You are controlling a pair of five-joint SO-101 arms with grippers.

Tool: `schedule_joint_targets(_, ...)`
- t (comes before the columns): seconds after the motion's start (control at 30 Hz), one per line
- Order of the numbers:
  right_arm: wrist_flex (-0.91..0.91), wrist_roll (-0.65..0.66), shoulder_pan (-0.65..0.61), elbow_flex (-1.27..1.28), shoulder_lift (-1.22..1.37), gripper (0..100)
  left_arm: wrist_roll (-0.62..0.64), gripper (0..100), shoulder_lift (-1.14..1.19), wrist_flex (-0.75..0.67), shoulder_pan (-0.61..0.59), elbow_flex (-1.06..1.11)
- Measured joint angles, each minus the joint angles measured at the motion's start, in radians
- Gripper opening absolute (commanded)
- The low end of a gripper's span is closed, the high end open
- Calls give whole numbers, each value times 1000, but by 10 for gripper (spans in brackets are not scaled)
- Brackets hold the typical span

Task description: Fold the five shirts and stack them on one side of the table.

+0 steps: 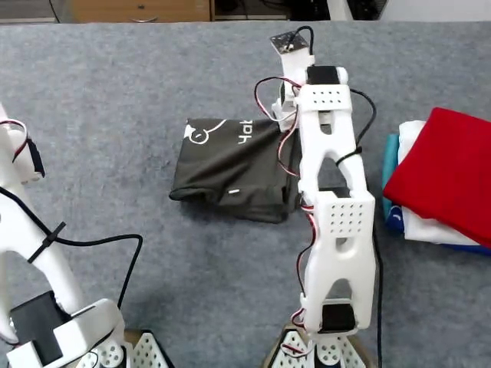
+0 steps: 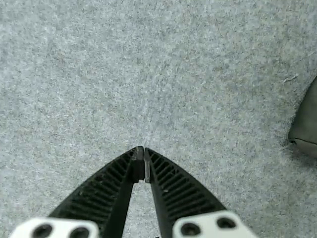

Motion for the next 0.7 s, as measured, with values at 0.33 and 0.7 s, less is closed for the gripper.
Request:
schedule_joint_targets(0.33, 135, 2, 0, -77, 12, 366, 0, 18, 0, 0, 0, 0)
schedule_joint_targets(0.7, 348, 2, -68, -229, 11, 3, 0, 18, -5, 0, 0, 0)
